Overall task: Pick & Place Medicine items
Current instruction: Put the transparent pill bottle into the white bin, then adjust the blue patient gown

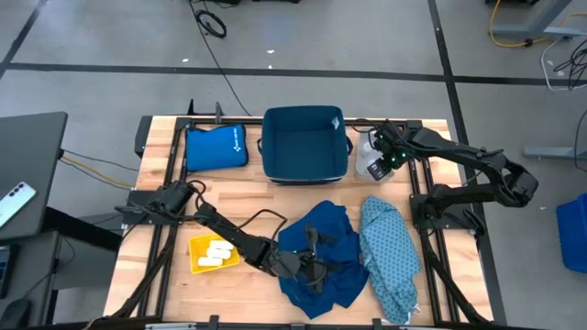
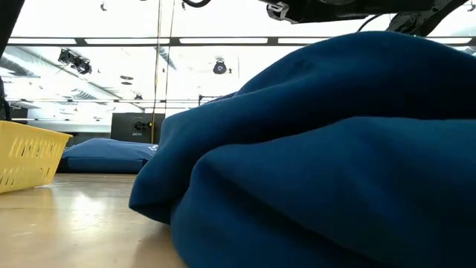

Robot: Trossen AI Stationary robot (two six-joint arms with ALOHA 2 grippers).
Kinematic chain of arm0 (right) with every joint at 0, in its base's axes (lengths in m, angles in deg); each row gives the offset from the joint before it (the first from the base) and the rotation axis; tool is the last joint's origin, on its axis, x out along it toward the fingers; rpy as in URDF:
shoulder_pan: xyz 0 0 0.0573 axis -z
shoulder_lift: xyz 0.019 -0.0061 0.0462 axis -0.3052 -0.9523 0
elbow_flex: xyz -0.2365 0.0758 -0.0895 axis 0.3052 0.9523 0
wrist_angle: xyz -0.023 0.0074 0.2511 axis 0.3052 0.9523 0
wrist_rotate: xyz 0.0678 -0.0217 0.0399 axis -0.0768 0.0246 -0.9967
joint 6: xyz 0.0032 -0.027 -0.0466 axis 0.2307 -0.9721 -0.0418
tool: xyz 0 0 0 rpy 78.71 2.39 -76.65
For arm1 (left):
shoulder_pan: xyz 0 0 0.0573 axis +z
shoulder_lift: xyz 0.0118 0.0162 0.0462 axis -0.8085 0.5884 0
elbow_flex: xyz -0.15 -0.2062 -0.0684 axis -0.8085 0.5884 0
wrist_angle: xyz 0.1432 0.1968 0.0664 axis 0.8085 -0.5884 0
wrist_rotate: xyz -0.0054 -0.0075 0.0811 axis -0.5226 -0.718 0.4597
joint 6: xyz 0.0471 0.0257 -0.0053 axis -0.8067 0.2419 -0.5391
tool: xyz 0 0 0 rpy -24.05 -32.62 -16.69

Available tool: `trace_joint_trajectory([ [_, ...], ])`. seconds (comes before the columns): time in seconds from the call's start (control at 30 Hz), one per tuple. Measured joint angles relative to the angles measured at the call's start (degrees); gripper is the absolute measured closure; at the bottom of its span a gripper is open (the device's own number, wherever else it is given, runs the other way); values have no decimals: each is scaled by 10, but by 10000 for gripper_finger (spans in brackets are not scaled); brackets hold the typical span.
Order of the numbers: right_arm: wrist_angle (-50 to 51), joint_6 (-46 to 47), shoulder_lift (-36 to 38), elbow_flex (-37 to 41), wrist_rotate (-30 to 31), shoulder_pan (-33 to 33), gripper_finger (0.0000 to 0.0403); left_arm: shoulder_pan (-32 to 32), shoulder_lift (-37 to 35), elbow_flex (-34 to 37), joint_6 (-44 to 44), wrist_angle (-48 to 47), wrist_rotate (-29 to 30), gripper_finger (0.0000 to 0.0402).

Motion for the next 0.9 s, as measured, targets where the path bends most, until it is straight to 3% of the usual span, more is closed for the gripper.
trace_joint_trajectory([
  [0.27, 0, 13, 0, 0, 0, 1, 267, 0, 0, 0, 7, -13, -1, 38],
  [0.43, 0, 29, 0, 0, 9, 1, 175, 0, 0, 0, 9, -16, -1, 38],
  [0.53, 0, 33, 0, 0, 18, 1, 149, -2, -2, 0, 6, -19, -1, 38],
  [0.67, 1, 40, 2, 0, 32, 0, 157, -10, -18, 1, -14, -31, 14, 38],
  [0.9, 3, 43, 35, -34, 45, -11, 202, -29, -79, 2, -92, -89, 109, 38],
])
